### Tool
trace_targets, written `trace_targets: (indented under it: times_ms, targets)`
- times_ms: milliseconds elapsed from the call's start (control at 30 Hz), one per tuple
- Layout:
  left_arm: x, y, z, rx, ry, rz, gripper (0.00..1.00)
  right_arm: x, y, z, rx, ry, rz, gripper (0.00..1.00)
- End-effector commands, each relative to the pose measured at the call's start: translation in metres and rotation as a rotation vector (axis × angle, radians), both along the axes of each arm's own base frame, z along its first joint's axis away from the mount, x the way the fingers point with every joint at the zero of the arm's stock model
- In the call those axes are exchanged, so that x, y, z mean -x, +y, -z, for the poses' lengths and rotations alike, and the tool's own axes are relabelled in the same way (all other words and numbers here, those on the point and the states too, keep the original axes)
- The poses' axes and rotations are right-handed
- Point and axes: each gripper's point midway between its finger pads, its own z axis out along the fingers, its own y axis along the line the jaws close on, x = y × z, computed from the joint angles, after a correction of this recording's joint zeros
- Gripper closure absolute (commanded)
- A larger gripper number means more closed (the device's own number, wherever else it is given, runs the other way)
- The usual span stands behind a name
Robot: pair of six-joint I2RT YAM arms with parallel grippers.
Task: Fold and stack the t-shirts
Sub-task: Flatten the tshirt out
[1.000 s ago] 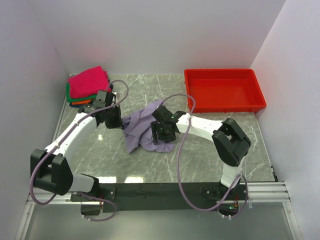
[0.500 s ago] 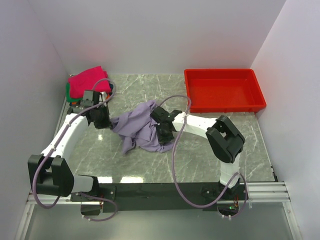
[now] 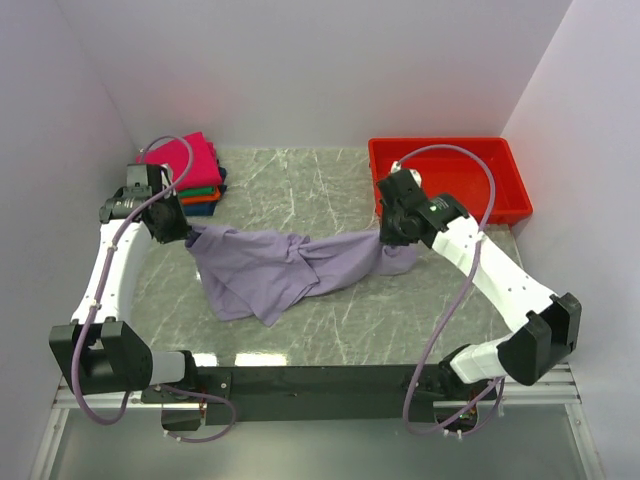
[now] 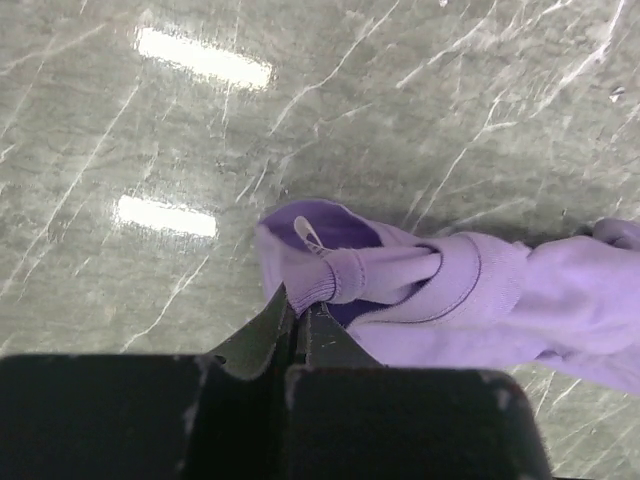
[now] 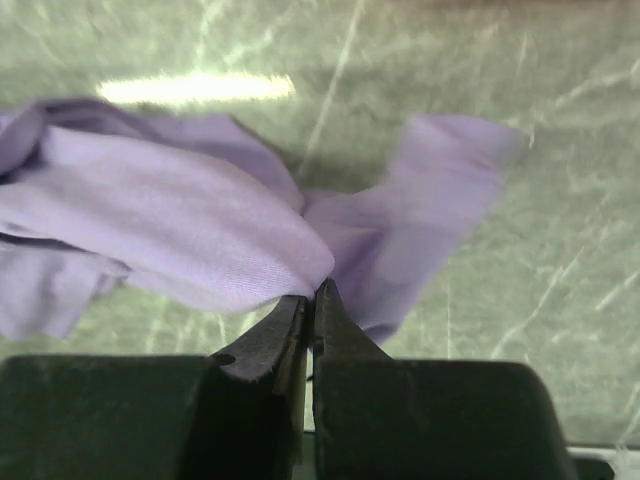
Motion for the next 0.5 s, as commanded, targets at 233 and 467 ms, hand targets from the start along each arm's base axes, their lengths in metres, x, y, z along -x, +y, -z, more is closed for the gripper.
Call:
trace_targets:
  times_ms: [233, 467]
  targets:
    - [0.007, 0.021, -0.008, -0.071, -0.021, -0.091, 0.45, 0.033, 0.006, 0.063, -0.026, 0.176, 0.013, 0.94]
    - [0.022, -0.008, -0.024, -0.050, -0.060, -0.013, 0.14, 0.006, 0.016, 0.048, 0.000, 0.148, -0.002, 0.58]
